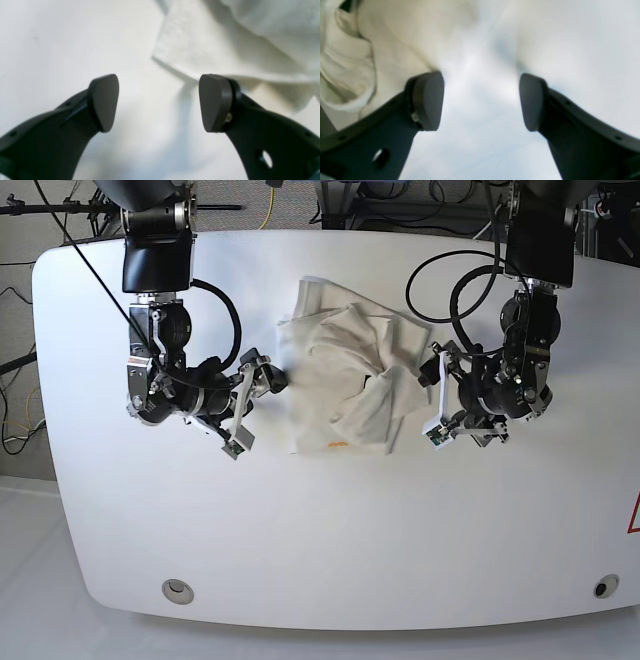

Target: Fold the T-shirt properly

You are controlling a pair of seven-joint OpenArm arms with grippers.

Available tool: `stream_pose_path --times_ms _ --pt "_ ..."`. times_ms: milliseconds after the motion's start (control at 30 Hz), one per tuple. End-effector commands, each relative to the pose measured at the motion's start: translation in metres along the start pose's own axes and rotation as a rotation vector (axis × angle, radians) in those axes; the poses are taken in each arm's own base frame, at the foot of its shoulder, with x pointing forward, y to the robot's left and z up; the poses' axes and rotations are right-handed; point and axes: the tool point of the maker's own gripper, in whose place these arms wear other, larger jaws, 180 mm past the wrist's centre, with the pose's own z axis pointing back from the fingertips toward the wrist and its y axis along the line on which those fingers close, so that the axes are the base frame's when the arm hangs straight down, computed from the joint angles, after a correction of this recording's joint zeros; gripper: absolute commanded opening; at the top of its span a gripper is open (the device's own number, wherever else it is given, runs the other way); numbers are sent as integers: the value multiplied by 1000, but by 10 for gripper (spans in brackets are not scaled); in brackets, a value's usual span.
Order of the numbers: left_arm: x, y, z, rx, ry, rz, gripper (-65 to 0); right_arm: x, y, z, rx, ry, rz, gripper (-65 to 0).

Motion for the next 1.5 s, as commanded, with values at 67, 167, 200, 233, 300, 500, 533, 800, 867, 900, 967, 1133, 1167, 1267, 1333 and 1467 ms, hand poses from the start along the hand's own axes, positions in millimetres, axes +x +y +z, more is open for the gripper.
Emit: stream_pose_path --times_ms 67,167,200,233,300,500,533,800,867,900,967,1133,1167,1267,1333,1467 --pt "16 10 6 17 -49 -5 -181 41 8 16 34 -130 31 -209" --pt "17 8 6 13 -53 -4 -181 46 12 18 49 -154 27 -210" --pt "17 7 6 11 -55 -4 -181 47 14 18 54 -160 25 -210" --pt "19 6 7 11 -60 -9 -181 47 18 16 66 -166 26 -211" --pt "23 4 8 10 -70 -16 -182 48 25 14 83 -178 22 -214" --pt "35 -6 7 -6 -97 -24 -183 51 38 3 114 -214 5 -228" --pt "37 -8 6 -9 -101 -23 -183 51 40 2 119 -220 1 -229" --pt "37 -6 -3 -18 -89 2 -184 49 55 -10 147 -249 -18 -220" --pt "39 -5 -3 -18 -92 4 -185 50 61 -12 158 -255 -15 -221" --pt "40 -5 -3 -18 -92 4 -185 50 63 -14 164 -256 -13 -222" --pt "39 -5 -4 -19 -87 1 -185 51 73 -18 181 -255 -3 -223" --pt "37 -3 -2 -14 -81 -7 -186 54 90 -25 210 -252 28 -224" --pt "37 -2 -1 -12 -81 -8 -187 55 92 -26 213 -249 35 -225" --pt "37 -1 -1 -8 -79 -10 -187 59 98 -28 220 -241 58 -225" --pt "37 -2 -1 -7 -83 -10 -188 67 104 -29 224 -225 92 -223" --pt "36 -2 -1 -5 -78 -14 -188 76 108 -29 228 -221 117 -225"
